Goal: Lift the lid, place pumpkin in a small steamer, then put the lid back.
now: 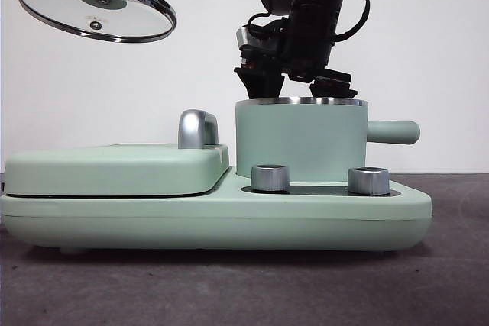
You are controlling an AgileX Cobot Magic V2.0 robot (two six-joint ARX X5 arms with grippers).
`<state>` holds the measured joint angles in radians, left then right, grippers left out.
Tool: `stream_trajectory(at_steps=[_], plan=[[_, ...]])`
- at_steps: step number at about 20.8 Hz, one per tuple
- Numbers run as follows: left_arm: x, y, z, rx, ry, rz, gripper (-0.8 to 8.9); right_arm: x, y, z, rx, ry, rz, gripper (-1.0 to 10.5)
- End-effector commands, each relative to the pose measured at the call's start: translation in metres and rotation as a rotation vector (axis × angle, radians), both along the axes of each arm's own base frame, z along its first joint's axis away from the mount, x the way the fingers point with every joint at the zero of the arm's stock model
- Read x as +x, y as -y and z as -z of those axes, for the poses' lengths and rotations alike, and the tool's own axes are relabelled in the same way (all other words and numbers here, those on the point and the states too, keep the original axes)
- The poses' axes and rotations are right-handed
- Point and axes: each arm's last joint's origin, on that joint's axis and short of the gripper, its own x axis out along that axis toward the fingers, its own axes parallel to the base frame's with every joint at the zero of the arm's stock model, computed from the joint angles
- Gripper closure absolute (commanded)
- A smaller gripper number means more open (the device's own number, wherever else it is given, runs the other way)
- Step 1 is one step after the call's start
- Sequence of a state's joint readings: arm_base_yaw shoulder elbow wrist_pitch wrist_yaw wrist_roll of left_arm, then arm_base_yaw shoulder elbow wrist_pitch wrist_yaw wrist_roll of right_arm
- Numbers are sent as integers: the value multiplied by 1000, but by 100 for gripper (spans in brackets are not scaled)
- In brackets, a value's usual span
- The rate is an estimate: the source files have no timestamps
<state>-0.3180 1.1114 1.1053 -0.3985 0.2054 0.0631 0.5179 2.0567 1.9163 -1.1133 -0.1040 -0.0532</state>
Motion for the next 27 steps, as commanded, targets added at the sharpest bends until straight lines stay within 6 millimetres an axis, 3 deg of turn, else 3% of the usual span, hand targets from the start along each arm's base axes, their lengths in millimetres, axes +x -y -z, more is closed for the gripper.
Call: stream_trajectory(at_steps=[1, 7, 10, 13, 24, 27], plan=[[1, 1, -8, -15, 44, 1, 796, -8, 0, -29, 43, 80, -14, 464], [1, 1, -8, -15, 43, 1, 796, -23, 10, -78, 140, 251, 13, 471], [1, 1, -8, -15, 43, 1, 796, -35, 13, -87, 146, 316, 19, 515], [1, 1, -8, -15, 43, 2, 796, -56, 26, -77, 178, 371, 30, 515], [0, 4, -7, -39, 31, 81, 798, -178, 101, -42, 294, 565, 124, 515], [1, 7, -6, -42, 24, 103, 798, -202, 115, -37, 311, 600, 130, 515]])
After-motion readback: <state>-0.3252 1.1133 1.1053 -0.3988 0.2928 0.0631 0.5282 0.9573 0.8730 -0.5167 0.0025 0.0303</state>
